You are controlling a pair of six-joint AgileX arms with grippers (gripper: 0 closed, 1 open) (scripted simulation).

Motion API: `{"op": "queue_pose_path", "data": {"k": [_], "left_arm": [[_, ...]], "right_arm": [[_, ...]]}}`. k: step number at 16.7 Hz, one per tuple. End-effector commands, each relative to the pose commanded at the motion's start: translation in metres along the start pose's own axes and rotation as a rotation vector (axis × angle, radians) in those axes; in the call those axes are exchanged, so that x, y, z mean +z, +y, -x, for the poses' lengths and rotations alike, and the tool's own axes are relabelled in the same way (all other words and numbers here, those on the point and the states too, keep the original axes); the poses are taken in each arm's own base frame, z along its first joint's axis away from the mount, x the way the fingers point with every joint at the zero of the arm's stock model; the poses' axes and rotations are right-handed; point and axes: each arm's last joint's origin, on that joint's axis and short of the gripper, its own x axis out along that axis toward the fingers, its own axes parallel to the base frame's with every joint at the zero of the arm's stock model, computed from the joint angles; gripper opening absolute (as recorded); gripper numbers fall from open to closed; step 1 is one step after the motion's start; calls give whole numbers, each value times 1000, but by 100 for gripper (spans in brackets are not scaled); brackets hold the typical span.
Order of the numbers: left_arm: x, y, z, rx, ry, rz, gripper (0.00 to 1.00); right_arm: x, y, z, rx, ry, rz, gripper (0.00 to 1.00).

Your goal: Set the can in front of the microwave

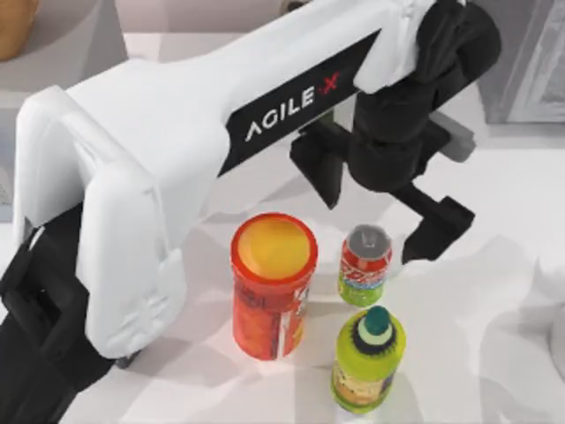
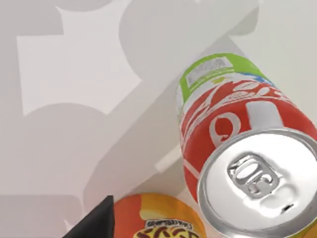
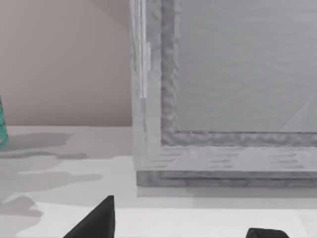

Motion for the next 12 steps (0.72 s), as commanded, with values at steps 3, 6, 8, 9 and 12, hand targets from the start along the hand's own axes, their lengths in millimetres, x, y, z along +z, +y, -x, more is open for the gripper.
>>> {"op": "queue_pose_path", "data": {"k": [3,6,8,9,12], "left_arm": [[1,-1,-14,0,0,-5,100],[1,-1,-38,0,2,-4,100],[0,-2,-52,0,2,-4,100],[0,-2,-57,0,1,-4,100],[0,-2,-59,0,1,-4,100]], "right_arm": [[0,0,0,0,0,0,100],[0,0,0,0,0,0,100],[0,0,0,0,0,0,100],[0,0,0,0,0,0,100],[0,0,0,0,0,0,100]]}}
